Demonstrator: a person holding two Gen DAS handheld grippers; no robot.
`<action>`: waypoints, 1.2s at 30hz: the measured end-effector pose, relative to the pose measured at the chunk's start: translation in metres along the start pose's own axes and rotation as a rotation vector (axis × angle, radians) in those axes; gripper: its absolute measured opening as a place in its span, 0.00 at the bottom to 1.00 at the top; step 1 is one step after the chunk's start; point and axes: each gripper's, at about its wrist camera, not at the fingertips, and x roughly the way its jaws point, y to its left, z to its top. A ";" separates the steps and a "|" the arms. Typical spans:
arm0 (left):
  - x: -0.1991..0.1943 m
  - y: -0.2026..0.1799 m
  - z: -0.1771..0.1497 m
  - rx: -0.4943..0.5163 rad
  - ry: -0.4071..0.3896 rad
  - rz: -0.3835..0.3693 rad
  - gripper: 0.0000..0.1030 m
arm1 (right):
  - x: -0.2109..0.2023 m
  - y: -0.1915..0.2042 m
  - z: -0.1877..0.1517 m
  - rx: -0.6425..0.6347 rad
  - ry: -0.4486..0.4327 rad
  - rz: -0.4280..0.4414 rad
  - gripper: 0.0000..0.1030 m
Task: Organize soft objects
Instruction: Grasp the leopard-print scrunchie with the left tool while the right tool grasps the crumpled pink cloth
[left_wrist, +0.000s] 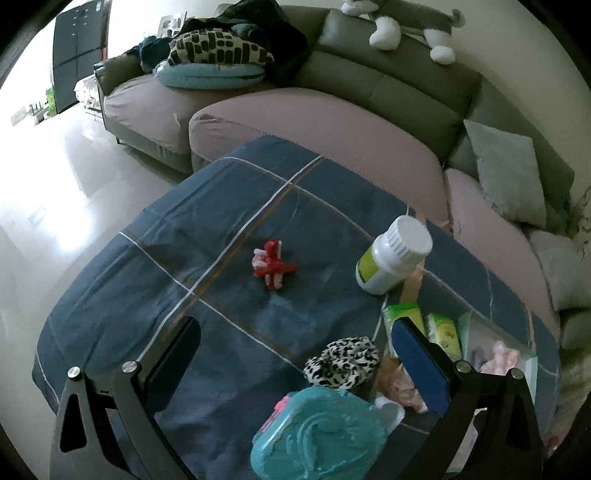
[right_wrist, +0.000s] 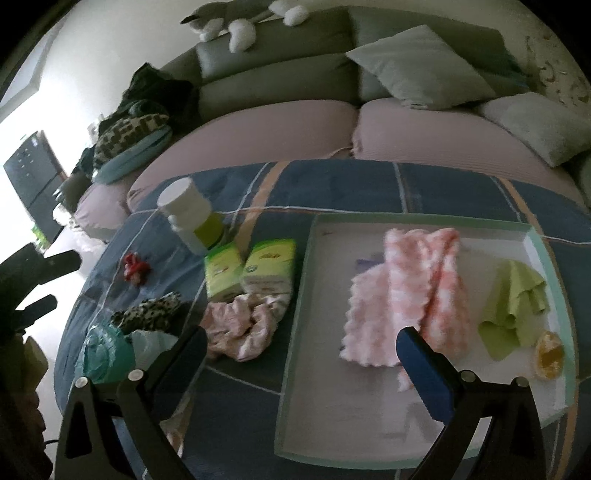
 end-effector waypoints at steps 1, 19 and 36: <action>0.001 -0.001 0.000 0.009 0.002 0.001 1.00 | 0.001 0.003 -0.001 -0.006 0.002 0.007 1.00; 0.057 -0.034 -0.003 0.144 0.244 -0.080 1.00 | 0.045 0.029 0.007 -0.068 0.080 0.094 0.71; 0.062 -0.047 -0.007 0.225 0.301 -0.064 1.00 | 0.070 0.043 0.004 -0.099 0.183 0.093 0.56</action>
